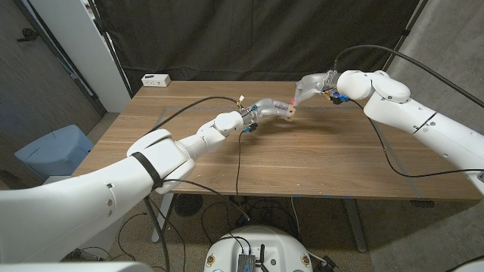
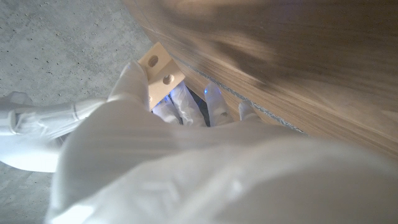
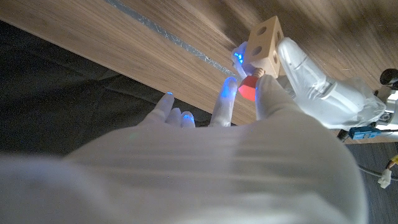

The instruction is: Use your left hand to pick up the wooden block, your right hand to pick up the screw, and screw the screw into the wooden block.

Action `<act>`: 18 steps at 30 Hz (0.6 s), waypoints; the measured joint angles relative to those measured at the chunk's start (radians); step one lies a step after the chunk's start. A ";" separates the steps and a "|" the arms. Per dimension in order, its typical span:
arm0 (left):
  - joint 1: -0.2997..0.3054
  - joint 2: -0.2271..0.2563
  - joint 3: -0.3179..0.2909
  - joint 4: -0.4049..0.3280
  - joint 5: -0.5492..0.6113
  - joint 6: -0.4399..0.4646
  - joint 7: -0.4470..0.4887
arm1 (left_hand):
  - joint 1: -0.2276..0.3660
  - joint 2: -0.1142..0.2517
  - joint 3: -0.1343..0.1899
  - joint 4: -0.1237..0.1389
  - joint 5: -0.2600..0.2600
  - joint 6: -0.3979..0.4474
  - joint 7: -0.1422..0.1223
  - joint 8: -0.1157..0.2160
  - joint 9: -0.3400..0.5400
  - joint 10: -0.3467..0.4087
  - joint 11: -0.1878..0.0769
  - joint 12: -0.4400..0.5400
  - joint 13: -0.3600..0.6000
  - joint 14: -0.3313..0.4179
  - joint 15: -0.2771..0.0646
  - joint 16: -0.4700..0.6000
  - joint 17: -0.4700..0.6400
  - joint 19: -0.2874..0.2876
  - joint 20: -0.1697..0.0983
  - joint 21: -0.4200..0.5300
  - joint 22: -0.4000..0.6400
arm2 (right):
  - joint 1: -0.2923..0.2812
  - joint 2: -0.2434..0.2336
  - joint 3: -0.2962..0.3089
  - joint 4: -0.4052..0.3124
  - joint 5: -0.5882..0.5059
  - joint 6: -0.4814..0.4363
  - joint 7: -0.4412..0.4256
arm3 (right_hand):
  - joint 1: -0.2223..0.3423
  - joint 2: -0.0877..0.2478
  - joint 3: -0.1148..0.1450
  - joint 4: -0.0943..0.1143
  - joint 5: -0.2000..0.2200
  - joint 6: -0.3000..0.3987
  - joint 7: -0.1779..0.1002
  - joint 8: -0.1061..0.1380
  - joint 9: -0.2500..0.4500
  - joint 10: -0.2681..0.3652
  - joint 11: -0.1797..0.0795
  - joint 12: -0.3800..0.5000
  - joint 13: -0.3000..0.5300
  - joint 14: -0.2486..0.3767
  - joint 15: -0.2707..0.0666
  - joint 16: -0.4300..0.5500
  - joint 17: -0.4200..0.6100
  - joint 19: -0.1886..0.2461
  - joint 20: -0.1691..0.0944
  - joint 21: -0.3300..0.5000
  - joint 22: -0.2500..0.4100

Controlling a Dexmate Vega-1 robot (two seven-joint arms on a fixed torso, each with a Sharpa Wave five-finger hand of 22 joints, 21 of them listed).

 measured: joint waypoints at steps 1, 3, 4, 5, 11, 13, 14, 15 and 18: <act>0.000 0.000 0.000 0.000 0.000 0.000 0.000 | 0.000 0.000 0.000 0.000 0.000 0.000 0.000 0.000 0.000 0.000 0.000 0.000 0.000 0.000 0.000 0.000 0.000 0.000 0.000 0.000 0.000 | -0.001 0.000 0.000 -0.001 -0.001 -0.001 -0.001 | 0.000 0.000 0.003 0.003 -0.001 0.004 0.003 0.003 0.000 0.000 0.000 0.000 0.000 0.000 0.000 0.002 0.000 0.000 0.000 0.000 0.000; 0.000 0.000 0.000 0.000 0.001 0.000 0.000 | 0.000 0.000 0.000 0.000 0.000 0.000 0.000 0.000 0.000 0.000 0.000 0.000 0.000 0.000 0.000 0.000 0.000 0.000 0.000 0.000 0.000 | -0.002 0.000 0.001 -0.002 -0.001 -0.001 -0.001 | 0.004 -0.004 0.004 0.004 -0.004 0.012 0.001 0.010 0.002 0.004 0.003 0.000 0.000 0.004 -0.004 0.002 0.000 0.005 -0.005 0.002 0.000; 0.000 0.000 0.000 0.000 0.001 0.000 0.000 | 0.000 0.000 0.000 0.000 0.000 0.000 0.000 0.000 0.000 0.000 0.000 0.000 0.000 0.000 0.000 0.000 0.000 0.000 0.000 0.000 0.000 | -0.003 0.000 0.001 -0.003 -0.001 -0.001 -0.001 | 0.004 -0.004 0.004 0.004 -0.004 0.016 0.000 0.014 0.004 0.010 0.002 0.004 0.000 0.004 -0.004 0.002 0.000 0.005 -0.005 0.007 0.000; 0.000 0.000 0.000 0.000 0.001 0.000 0.000 | 0.000 0.000 0.000 0.000 0.000 0.000 0.000 0.000 0.000 0.000 0.000 0.000 0.000 0.000 0.000 0.000 0.000 0.000 0.000 0.000 0.000 | -0.003 0.000 0.001 -0.003 -0.003 -0.002 -0.002 | 0.004 -0.004 0.004 0.004 -0.004 0.028 -0.002 0.018 0.005 0.014 0.000 0.008 0.000 0.005 -0.005 0.002 0.000 0.005 -0.005 0.007 0.000; 0.001 0.000 -0.001 -0.001 0.001 0.000 0.000 | 0.000 0.000 -0.001 -0.001 0.000 0.000 0.000 0.000 0.000 0.000 0.000 0.000 0.000 0.000 0.000 0.000 0.000 0.000 0.000 0.000 0.000 | -0.004 0.000 0.001 -0.006 -0.012 -0.005 -0.003 | 0.009 -0.009 0.004 0.004 -0.004 0.045 -0.006 0.035 0.013 0.025 0.000 0.008 0.000 0.012 -0.012 0.006 0.000 0.012 -0.012 0.007 0.000; 0.001 0.000 -0.001 -0.001 0.001 0.000 0.000 | 0.000 0.000 -0.001 -0.001 0.000 0.000 0.000 -0.001 0.000 0.000 0.000 0.000 0.000 0.000 0.000 0.000 0.000 0.002 -0.002 0.000 0.000 | -0.004 0.001 -0.001 -0.006 -0.012 -0.005 -0.003 | 0.009 -0.009 0.004 0.004 -0.007 0.061 -0.008 0.041 0.014 0.035 -0.004 0.008 0.000 0.012 -0.012 0.006 0.003 0.016 -0.008 0.007 0.000; 0.001 -0.001 -0.001 -0.001 0.001 0.000 0.000 | 0.000 0.000 -0.001 -0.001 0.000 0.000 0.000 -0.001 0.000 0.000 0.000 0.000 0.000 0.000 0.000 0.000 0.000 0.004 -0.004 0.000 0.000 | -0.004 0.002 -0.002 -0.006 -0.017 -0.006 -0.003 | 0.009 -0.009 0.004 0.004 -0.007 0.066 -0.010 0.045 0.017 0.036 -0.003 0.008 0.000 0.013 -0.013 0.006 0.004 0.018 -0.007 0.007 0.000; 0.001 -0.001 -0.001 -0.001 0.001 0.000 0.000 | 0.000 0.000 -0.001 -0.001 0.000 0.000 0.000 -0.001 0.000 0.000 0.000 0.000 0.000 0.000 0.000 0.000 0.000 0.004 -0.004 0.000 0.000 | -0.004 0.002 -0.002 -0.006 -0.017 -0.006 -0.003 | 0.007 -0.011 0.001 0.007 -0.007 0.072 -0.011 0.050 0.018 0.038 -0.002 0.008 0.000 0.016 -0.016 0.006 0.005 0.022 -0.011 0.007 0.000; 0.001 -0.001 -0.002 -0.001 0.002 0.000 0.000 | 0.000 0.000 -0.001 -0.001 0.000 0.000 0.000 -0.001 0.000 0.000 0.000 0.000 0.000 0.000 0.000 0.000 0.000 0.004 -0.004 0.000 0.000 | -0.004 0.004 -0.005 -0.006 -0.022 -0.007 -0.003 | -0.004 -0.022 -0.004 0.013 -0.007 0.084 -0.013 0.060 0.024 0.052 -0.005 0.014 0.000 0.027 -0.019 0.006 0.005 0.025 -0.014 0.007 0.000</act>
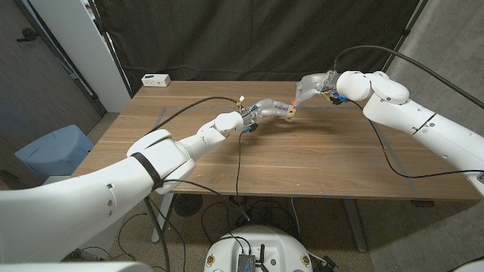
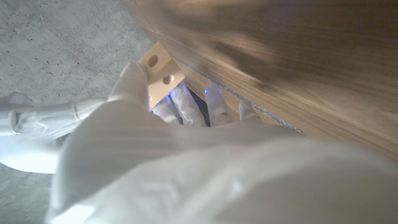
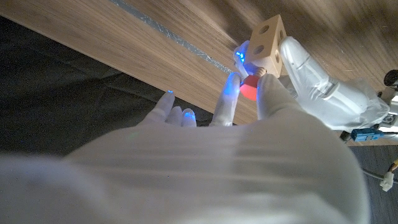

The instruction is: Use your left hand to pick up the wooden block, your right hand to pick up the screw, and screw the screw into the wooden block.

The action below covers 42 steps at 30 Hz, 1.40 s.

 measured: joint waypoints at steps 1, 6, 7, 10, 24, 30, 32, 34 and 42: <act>0.000 0.000 0.000 0.000 0.000 0.001 0.000 | 0.000 0.000 0.000 0.000 0.000 0.000 0.000 0.000 0.000 0.000 0.000 0.000 0.000 0.000 0.000 0.000 0.000 0.000 0.000 0.000 0.000 | 0.000 0.001 -0.001 0.000 -0.003 0.000 0.000 | -0.005 -0.005 -0.002 0.002 0.000 0.008 0.000 0.007 0.003 0.002 0.001 0.000 0.000 0.002 0.002 0.000 0.000 0.000 0.000 0.000 0.000; 0.000 0.000 0.000 0.000 0.000 0.005 0.000 | 0.000 0.000 0.000 0.000 0.000 0.000 0.000 0.000 0.000 0.000 0.000 0.000 0.000 0.000 0.000 0.000 0.000 0.000 0.000 0.000 0.000 | 0.003 0.005 -0.005 0.004 -0.011 0.000 0.002 | -0.022 -0.022 -0.013 0.013 -0.004 0.032 -0.003 0.029 0.013 0.014 0.000 0.000 0.000 0.005 -0.002 0.007 0.000 0.007 -0.003 0.000 0.000; 0.000 0.000 -0.001 0.000 0.000 0.005 0.000 | 0.000 0.000 0.000 0.000 0.000 0.000 0.000 0.000 0.000 0.000 0.000 0.000 0.000 0.000 0.000 0.000 0.000 0.000 0.000 0.000 0.000 | 0.003 0.005 -0.005 0.004 -0.012 0.000 0.003 | -0.028 -0.028 -0.014 0.014 -0.004 0.036 0.000 0.034 0.016 0.017 -0.003 0.000 0.000 0.007 -0.004 0.007 0.000 0.009 -0.002 0.000 0.000; 0.000 0.000 -0.001 0.000 0.000 0.011 0.001 | 0.000 0.000 0.000 0.000 0.000 0.000 0.000 -0.001 0.000 0.000 0.000 0.000 0.000 0.000 0.000 0.000 0.000 0.000 0.000 0.000 0.000 | 0.006 0.010 -0.010 0.009 -0.015 0.000 0.003 | -0.053 -0.033 -0.029 0.021 -0.004 0.065 -0.003 0.054 0.027 0.036 -0.008 0.004 0.000 0.013 -0.010 0.011 0.004 0.014 -0.004 0.000 0.000; -0.004 -0.001 0.001 0.004 -0.005 0.027 0.002 | 0.000 0.000 0.000 0.000 0.000 0.000 0.000 0.001 0.000 0.000 0.000 0.000 0.000 0.000 0.000 0.000 0.000 0.000 0.000 0.000 0.000 | 0.006 0.027 -0.021 0.012 -0.051 -0.017 -0.013 | -0.127 -0.027 -0.064 0.040 -0.004 0.219 -0.004 0.191 0.107 0.142 -0.064 0.020 -0.005 0.077 -0.041 0.033 0.009 0.054 -0.011 0.008 0.000; -0.005 -0.002 0.001 0.005 -0.006 0.028 0.002 | 0.000 0.000 0.002 0.002 0.000 -0.003 0.000 0.001 0.000 0.000 0.000 0.000 0.000 0.000 0.000 0.000 0.000 0.000 0.000 0.000 0.000 | 0.003 0.035 -0.027 0.010 -0.071 -0.035 -0.025 | -0.153 -0.031 -0.077 0.045 -0.004 0.275 0.003 0.245 0.141 0.176 -0.077 0.022 -0.005 0.103 -0.050 0.037 0.014 0.071 -0.011 0.008 0.000; -0.005 -0.002 0.001 0.005 -0.007 0.028 0.002 | 0.000 0.000 0.002 0.002 0.000 -0.004 0.000 0.001 0.000 0.000 0.000 0.000 0.000 0.000 0.000 0.000 0.000 0.000 0.000 0.000 0.000 | 0.002 0.037 -0.028 0.009 -0.075 -0.040 -0.026 | -0.163 -0.035 -0.081 0.049 -0.004 0.278 0.007 0.248 0.146 0.176 -0.077 0.022 -0.005 0.103 -0.050 0.043 0.014 0.071 -0.011 0.008 0.000; -0.005 -0.002 0.001 0.005 -0.007 0.028 0.002 | 0.000 0.000 0.002 0.002 0.000 -0.004 0.000 0.001 0.000 0.000 0.000 0.000 0.000 0.000 0.000 0.000 0.000 0.000 0.000 0.000 0.000 | 0.001 0.037 -0.029 0.009 -0.081 -0.045 -0.027 | -0.169 -0.039 -0.087 0.048 -0.004 0.278 0.007 0.255 0.151 0.181 -0.081 0.022 -0.005 0.107 -0.054 0.045 0.014 0.071 -0.011 0.008 0.000; -0.004 -0.002 0.002 0.005 -0.007 0.024 0.001 | 0.000 0.000 0.002 0.002 0.000 -0.004 0.000 0.001 0.000 0.000 0.000 0.000 0.000 0.000 0.000 0.000 0.000 0.000 0.000 0.000 0.000 | -0.001 0.039 -0.033 0.004 -0.093 -0.054 -0.025 | -0.233 -0.056 -0.118 0.065 -0.004 0.215 0.010 0.256 0.180 0.177 -0.057 0.012 -0.005 0.106 -0.053 0.044 0.014 0.071 -0.011 0.006 0.000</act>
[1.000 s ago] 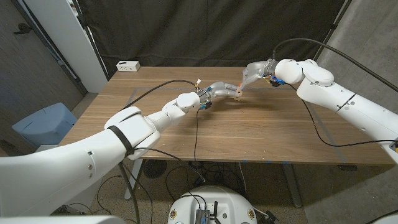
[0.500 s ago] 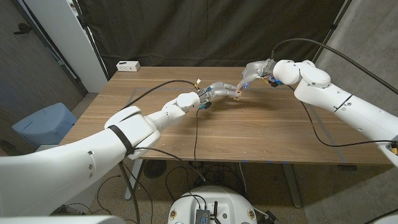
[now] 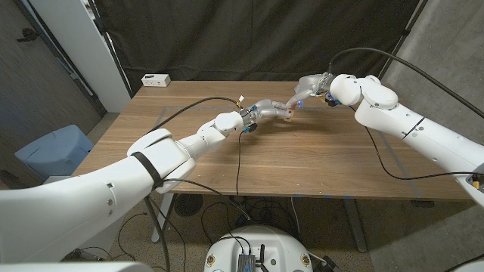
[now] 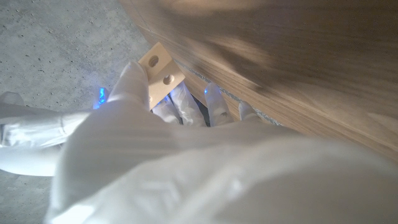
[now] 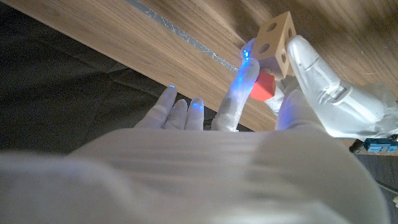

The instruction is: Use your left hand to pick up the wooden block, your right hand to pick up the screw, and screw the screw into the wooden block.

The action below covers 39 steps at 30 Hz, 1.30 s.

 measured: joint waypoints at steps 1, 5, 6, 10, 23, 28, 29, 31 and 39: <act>0.000 0.000 0.000 0.000 0.000 0.000 0.000 | 0.000 0.000 0.000 0.000 0.000 0.000 0.000 0.000 0.000 0.000 0.000 0.000 0.000 0.000 0.000 0.000 0.000 0.000 0.000 0.000 0.000 | 0.000 0.000 0.000 0.000 -0.001 -0.001 0.002 | -0.011 0.000 -0.005 0.002 0.000 -0.017 0.001 0.000 0.005 -0.005 0.005 -0.002 0.000 -0.006 0.006 -0.003 0.000 0.000 0.000 -0.004 0.000; 0.002 0.001 0.000 -0.001 0.000 -0.002 -0.001 | 0.000 0.000 0.000 0.000 0.000 0.000 0.000 0.000 0.000 0.000 0.000 0.000 0.000 0.000 0.000 0.000 0.000 0.000 0.000 0.000 0.000 | 0.000 -0.001 -0.001 -0.004 -0.006 -0.006 0.012 | -0.034 0.000 -0.017 0.006 0.000 -0.105 0.006 -0.012 0.025 -0.022 0.033 -0.017 0.000 -0.023 0.023 -0.011 0.000 -0.026 0.014 -0.011 0.000; 0.003 0.001 -0.001 -0.001 0.000 -0.007 -0.001 | 0.000 0.000 0.000 0.000 0.000 0.000 0.000 0.000 0.000 0.000 0.000 0.000 0.000 0.000 0.000 0.000 0.000 0.000 0.000 0.000 0.000 | 0.000 -0.005 -0.001 -0.011 -0.007 -0.008 0.016 | -0.039 0.000 -0.019 0.008 0.000 -0.123 0.009 -0.014 0.027 -0.026 0.037 -0.018 0.000 -0.023 0.031 -0.011 0.000 -0.029 0.018 -0.014 0.000; 0.004 0.002 -0.001 -0.002 0.000 -0.009 -0.001 | 0.000 0.000 0.000 0.000 0.000 0.000 0.000 -0.001 0.000 0.000 0.000 0.000 0.000 0.000 0.000 0.000 0.000 0.000 0.000 0.000 0.000 | 0.000 -0.009 -0.001 -0.017 -0.009 -0.012 0.028 | -0.050 0.003 -0.024 0.003 0.005 -0.193 0.020 -0.031 0.032 -0.048 0.058 -0.033 0.002 -0.036 0.047 -0.022 0.000 -0.047 0.024 -0.017 0.000; 0.011 0.005 -0.006 -0.007 0.001 -0.029 -0.005 | 0.000 0.000 0.000 0.000 0.000 0.002 -0.002 -0.002 0.000 0.000 0.000 0.000 0.000 0.000 0.000 0.000 0.000 0.000 0.000 0.000 0.000 | -0.012 -0.041 0.020 -0.066 -0.013 -0.032 0.065 | -0.060 0.006 -0.030 -0.003 0.005 -0.327 0.054 -0.065 0.032 -0.105 0.065 -0.046 0.007 -0.060 0.069 -0.038 0.005 -0.076 0.032 -0.019 0.000; 0.015 0.007 -0.008 -0.011 0.002 -0.039 -0.006 | 0.000 0.000 0.000 0.000 0.000 0.002 -0.002 0.000 0.000 0.000 0.000 0.000 0.000 0.000 0.000 0.000 0.000 0.000 0.000 0.000 0.000 | -0.017 -0.050 0.028 -0.081 -0.013 -0.034 0.074 | -0.059 0.007 -0.027 -0.016 0.006 -0.377 0.064 -0.089 0.015 -0.127 0.068 -0.046 0.012 -0.076 0.078 -0.045 0.005 -0.091 0.037 -0.022 0.000; 0.016 0.008 -0.008 -0.012 0.003 -0.043 -0.006 | 0.000 0.000 0.000 0.000 0.000 0.002 -0.002 0.000 0.000 0.000 0.000 0.000 0.000 0.000 0.000 0.000 0.000 0.000 0.000 0.000 0.000 | -0.018 -0.053 0.032 -0.084 -0.011 -0.034 0.076 | -0.051 0.014 -0.023 -0.020 0.011 -0.391 0.064 -0.097 0.010 -0.136 0.070 -0.049 0.012 -0.080 0.082 -0.045 0.004 -0.096 0.041 -0.022 0.000; 0.018 0.010 -0.009 -0.013 0.005 -0.047 -0.007 | 0.000 0.000 0.000 0.000 0.000 0.002 -0.002 0.000 0.000 0.000 0.000 0.000 0.000 0.000 0.000 0.000 0.000 0.000 0.000 0.000 0.000 | -0.020 -0.056 0.036 -0.088 -0.004 -0.033 0.078 | -0.042 0.023 -0.015 -0.027 0.012 -0.415 0.062 -0.109 0.000 -0.150 0.071 -0.050 0.016 -0.084 0.083 -0.048 0.002 -0.105 0.043 -0.022 0.000; 0.027 0.016 -0.014 -0.024 0.008 -0.067 -0.008 | 0.000 0.000 0.000 0.000 0.000 0.002 -0.002 0.000 0.000 0.000 0.000 0.000 0.000 0.000 0.000 0.000 0.000 0.000 0.000 0.000 0.000 | -0.033 -0.073 0.060 -0.106 0.033 -0.010 0.081 | 0.011 0.045 0.011 -0.054 0.012 -0.505 0.067 -0.170 -0.040 -0.186 0.082 -0.050 0.021 -0.102 0.087 -0.059 -0.005 -0.117 0.044 -0.022 0.000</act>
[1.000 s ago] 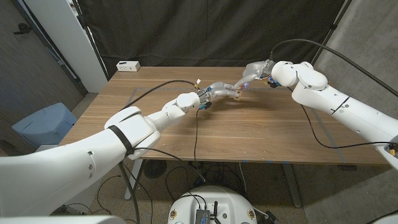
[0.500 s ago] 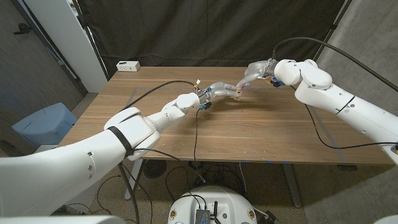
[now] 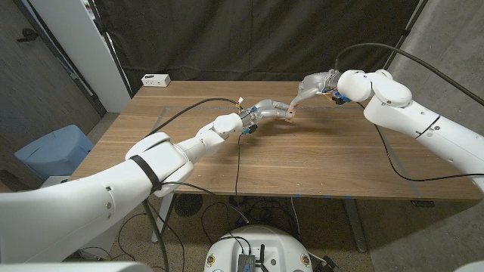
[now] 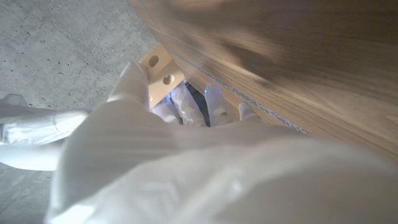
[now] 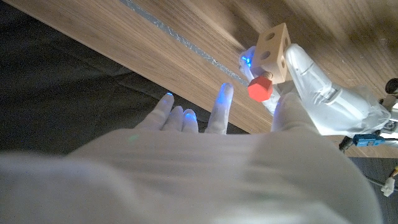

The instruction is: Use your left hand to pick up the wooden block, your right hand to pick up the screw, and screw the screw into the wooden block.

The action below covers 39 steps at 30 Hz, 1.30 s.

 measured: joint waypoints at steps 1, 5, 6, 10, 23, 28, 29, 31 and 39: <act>0.002 0.002 -0.002 -0.003 0.000 -0.005 0.000 | 0.000 0.000 0.000 0.000 0.000 0.000 0.000 0.000 0.000 0.000 0.000 0.000 0.000 0.000 0.000 0.000 0.000 0.000 0.000 0.000 0.000 | -0.003 -0.003 0.005 -0.004 0.005 0.003 0.000 | 0.005 0.004 0.003 -0.003 0.000 -0.007 0.002 -0.005 -0.004 -0.006 0.001 0.000 0.000 -0.002 0.001 0.000 -0.002 0.000 0.001 0.000 0.000; 0.007 0.006 -0.004 -0.011 0.002 -0.012 -0.001 | 0.000 0.000 -0.001 -0.001 0.000 0.000 0.000 0.000 0.000 0.000 0.000 0.000 0.000 0.000 0.000 0.000 0.000 0.000 0.000 0.000 0.000 | -0.007 -0.010 0.015 -0.011 0.027 0.018 0.002 | 0.027 0.006 0.014 -0.014 0.004 -0.031 0.006 -0.027 -0.019 -0.021 -0.001 0.000 0.000 -0.014 0.010 -0.005 -0.003 -0.007 0.007 0.000 0.000; 0.008 0.007 -0.005 -0.012 0.002 -0.013 -0.002 | 0.000 0.000 -0.001 -0.001 0.000 0.000 0.000 0.000 0.000 0.000 0.000 0.000 0.000 0.000 0.000 0.000 0.000 0.000 0.000 0.000 0.000 | -0.008 -0.011 0.017 -0.012 0.030 0.020 0.003 | 0.029 0.004 0.015 -0.015 0.004 -0.036 0.007 -0.030 -0.022 -0.022 0.001 0.000 0.000 -0.014 0.010 -0.005 -0.005 -0.007 0.007 0.000 0.000; 0.013 0.011 -0.008 -0.020 0.006 -0.017 -0.003 | 0.000 0.000 -0.001 -0.001 0.000 0.000 0.000 0.000 0.000 0.000 0.000 0.000 0.000 0.000 0.000 0.000 0.000 0.000 0.000 0.000 0.000 | -0.012 -0.015 0.027 -0.015 0.056 0.033 0.005 | 0.053 0.011 0.029 -0.019 0.012 -0.050 0.008 -0.045 -0.032 -0.039 0.003 0.000 0.000 -0.024 0.009 -0.005 -0.008 -0.007 0.007 0.000 0.000; 0.018 0.016 -0.015 -0.028 0.010 -0.024 -0.009 | 0.000 0.000 -0.001 -0.001 0.000 0.000 0.000 -0.001 0.000 0.000 0.000 0.000 0.000 0.000 0.000 0.000 0.000 0.000 0.000 0.000 0.000 | -0.041 -0.024 0.055 -0.018 0.121 0.051 -0.034 | 0.148 0.022 0.080 -0.036 0.026 -0.023 -0.041 -0.058 -0.074 -0.057 -0.001 0.004 0.000 -0.030 0.012 -0.005 -0.017 -0.006 0.007 0.000 0.000; 0.018 0.015 -0.016 -0.025 0.010 -0.024 -0.010 | 0.000 0.000 -0.001 -0.001 0.000 0.000 0.000 -0.001 0.000 0.000 0.000 0.000 0.000 0.000 0.000 0.000 0.000 0.000 0.000 0.000 0.000 | -0.046 -0.025 0.058 -0.018 0.133 0.051 -0.055 | 0.191 0.015 0.097 -0.038 0.019 0.000 -0.064 -0.065 -0.092 -0.052 -0.016 0.008 0.000 -0.034 0.008 -0.005 -0.020 -0.006 0.007 0.005 -0.002; 0.018 0.014 -0.016 -0.022 0.010 -0.024 -0.010 | 0.000 0.000 -0.001 -0.001 0.000 0.000 0.000 -0.002 0.000 0.000 0.000 0.000 0.000 0.000 0.000 0.000 0.000 0.000 0.000 0.000 0.000 | -0.051 -0.026 0.060 -0.018 0.136 0.051 -0.060 | 0.191 0.015 0.097 -0.038 0.017 0.003 -0.067 -0.065 -0.095 -0.051 -0.017 0.008 0.000 -0.034 0.006 -0.005 -0.021 -0.005 0.007 0.005 -0.002; 0.017 0.013 -0.016 -0.019 0.010 -0.024 -0.011 | 0.000 0.000 -0.001 -0.001 0.000 0.000 0.000 -0.002 0.000 0.000 0.000 0.000 0.000 0.000 0.000 0.000 0.000 0.000 0.000 0.000 0.000 | -0.051 -0.026 0.060 -0.018 0.139 0.050 -0.067 | 0.204 0.014 0.100 -0.041 0.017 0.004 -0.067 -0.065 -0.098 -0.051 -0.017 0.008 0.000 -0.032 0.003 -0.005 -0.021 -0.001 0.006 0.005 -0.002; 0.010 0.009 -0.016 -0.009 0.011 -0.023 -0.011 | 0.000 0.000 -0.001 -0.001 0.000 0.000 0.000 -0.003 0.000 0.000 0.000 0.000 0.000 0.000 0.000 0.000 0.000 0.000 0.000 0.000 0.000 | -0.055 -0.026 0.060 -0.008 0.147 0.049 -0.089 | 0.233 0.007 0.114 -0.038 0.010 0.024 -0.080 -0.072 -0.114 -0.051 -0.028 0.016 0.000 -0.023 -0.006 -0.005 -0.021 0.011 0.001 0.005 -0.002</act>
